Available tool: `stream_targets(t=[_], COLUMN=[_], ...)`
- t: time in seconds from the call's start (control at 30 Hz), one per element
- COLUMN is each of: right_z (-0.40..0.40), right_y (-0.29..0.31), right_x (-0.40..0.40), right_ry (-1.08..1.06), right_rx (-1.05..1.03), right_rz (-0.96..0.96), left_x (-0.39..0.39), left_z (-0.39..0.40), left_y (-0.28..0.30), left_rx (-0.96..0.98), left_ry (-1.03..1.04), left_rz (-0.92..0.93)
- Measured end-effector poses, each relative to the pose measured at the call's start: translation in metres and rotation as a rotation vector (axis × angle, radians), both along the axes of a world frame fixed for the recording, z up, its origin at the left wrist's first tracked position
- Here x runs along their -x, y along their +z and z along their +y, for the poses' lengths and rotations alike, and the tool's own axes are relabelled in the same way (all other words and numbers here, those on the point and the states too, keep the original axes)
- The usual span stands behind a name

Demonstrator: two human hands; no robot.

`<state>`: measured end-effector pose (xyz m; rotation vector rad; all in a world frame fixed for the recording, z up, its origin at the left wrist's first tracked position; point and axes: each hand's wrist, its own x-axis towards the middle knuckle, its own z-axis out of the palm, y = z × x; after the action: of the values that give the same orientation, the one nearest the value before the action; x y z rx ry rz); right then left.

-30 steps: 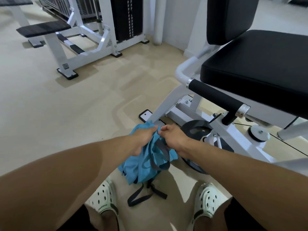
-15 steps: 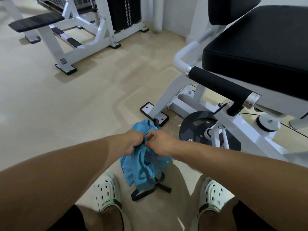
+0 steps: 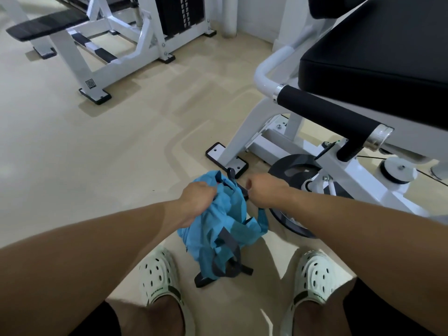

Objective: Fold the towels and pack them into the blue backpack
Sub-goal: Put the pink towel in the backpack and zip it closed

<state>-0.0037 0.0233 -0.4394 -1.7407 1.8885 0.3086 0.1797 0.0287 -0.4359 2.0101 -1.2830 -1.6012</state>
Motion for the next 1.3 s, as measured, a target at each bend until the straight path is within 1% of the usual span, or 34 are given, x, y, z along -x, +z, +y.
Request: stream_targets(t=[0.1, 0.2, 0.33, 0.43, 0.53, 0.7, 0.77, 0.83, 0.97, 1.1, 1.2, 1.3], right_z=[-0.003, -0.005, -0.003, -0.003, -0.006, -0.013, -0.013, -0.014, -0.009, 0.003, 0.003, 0.004], right_y=[-0.005, -0.006, -0.007, -0.010, -0.016, -0.023, -0.024, -0.027, -0.025, -0.026, -0.028, -0.026], right_x=[0.001, -0.001, -0.001, 0.001, 0.005, 0.005, 0.006, 0.009, 0.008, 0.005, 0.001, -0.004], right_ry=[0.024, 0.048, 0.057, 0.052, 0.048, 0.092, 0.062, 0.043, 0.100, 0.087, 0.068, 0.092], right_rx=[0.021, 0.039, 0.055, 0.058, 0.059, 0.050, 0.076, 0.098, 0.015, -0.031, -0.054, -0.147], right_rz=[-0.009, -0.021, -0.020, -0.033, -0.068, -0.129, -0.165, -0.170, -0.045, 0.034, 0.018, -0.012], left_x=[0.000, 0.001, 0.007, 0.011, 0.009, 0.011, 0.013, 0.015, 0.020, 0.022, 0.019, 0.017], left_z=[-0.004, -0.007, -0.006, -0.004, -0.008, -0.016, -0.016, -0.013, -0.008, -0.010, -0.011, -0.011], left_y=[-0.003, -0.001, -0.001, 0.005, 0.015, 0.044, 0.054, 0.059, 0.063, 0.064, 0.065, 0.067], left_rx=[0.085, 0.081, 0.032, 0.052, 0.110, 0.316, 0.376, 0.394, 0.423, 0.447, 0.447, 0.478], left_ry=[0.046, 0.084, 0.012, -0.106, -0.181, -0.156, -0.211, -0.271, -0.314, -0.327, -0.332, -0.353], left_rz=[-0.033, -0.018, 0.044, 0.004, -0.050, -0.086, -0.118, -0.148, -0.180, -0.193, -0.197, -0.200])
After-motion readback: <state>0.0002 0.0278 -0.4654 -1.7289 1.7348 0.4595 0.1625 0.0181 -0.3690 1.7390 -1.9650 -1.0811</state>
